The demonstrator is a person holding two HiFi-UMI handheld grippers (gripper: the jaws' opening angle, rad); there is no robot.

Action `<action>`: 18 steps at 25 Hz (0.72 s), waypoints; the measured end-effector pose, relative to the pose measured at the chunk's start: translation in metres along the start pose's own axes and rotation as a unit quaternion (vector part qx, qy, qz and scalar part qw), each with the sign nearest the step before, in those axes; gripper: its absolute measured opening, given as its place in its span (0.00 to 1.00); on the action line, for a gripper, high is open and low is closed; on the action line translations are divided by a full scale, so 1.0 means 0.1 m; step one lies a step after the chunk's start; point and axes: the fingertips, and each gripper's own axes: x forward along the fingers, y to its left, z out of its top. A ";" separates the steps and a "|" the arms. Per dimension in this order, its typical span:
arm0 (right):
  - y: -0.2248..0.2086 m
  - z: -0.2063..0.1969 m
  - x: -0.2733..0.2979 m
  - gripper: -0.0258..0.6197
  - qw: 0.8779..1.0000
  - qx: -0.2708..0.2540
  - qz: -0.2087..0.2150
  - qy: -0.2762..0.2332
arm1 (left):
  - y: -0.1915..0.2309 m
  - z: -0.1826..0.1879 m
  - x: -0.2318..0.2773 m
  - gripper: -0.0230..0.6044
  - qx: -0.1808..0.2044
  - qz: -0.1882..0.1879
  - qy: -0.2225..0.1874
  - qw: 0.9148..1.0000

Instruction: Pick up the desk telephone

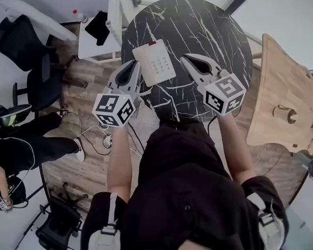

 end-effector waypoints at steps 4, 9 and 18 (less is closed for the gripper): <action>-0.07 -0.13 0.07 0.09 1.000 0.005 -0.005 0.023 | 0.06 -0.14 0.07 0.07 -0.016 0.001 0.014 1.000; -0.18 -0.35 0.19 0.09 0.999 0.018 -0.002 0.049 | 0.13 -0.38 0.14 0.07 -0.035 0.007 0.035 0.999; -0.36 -0.77 0.48 0.15 0.994 0.040 0.019 0.104 | 0.32 -0.84 0.21 0.16 -0.071 0.036 0.082 0.993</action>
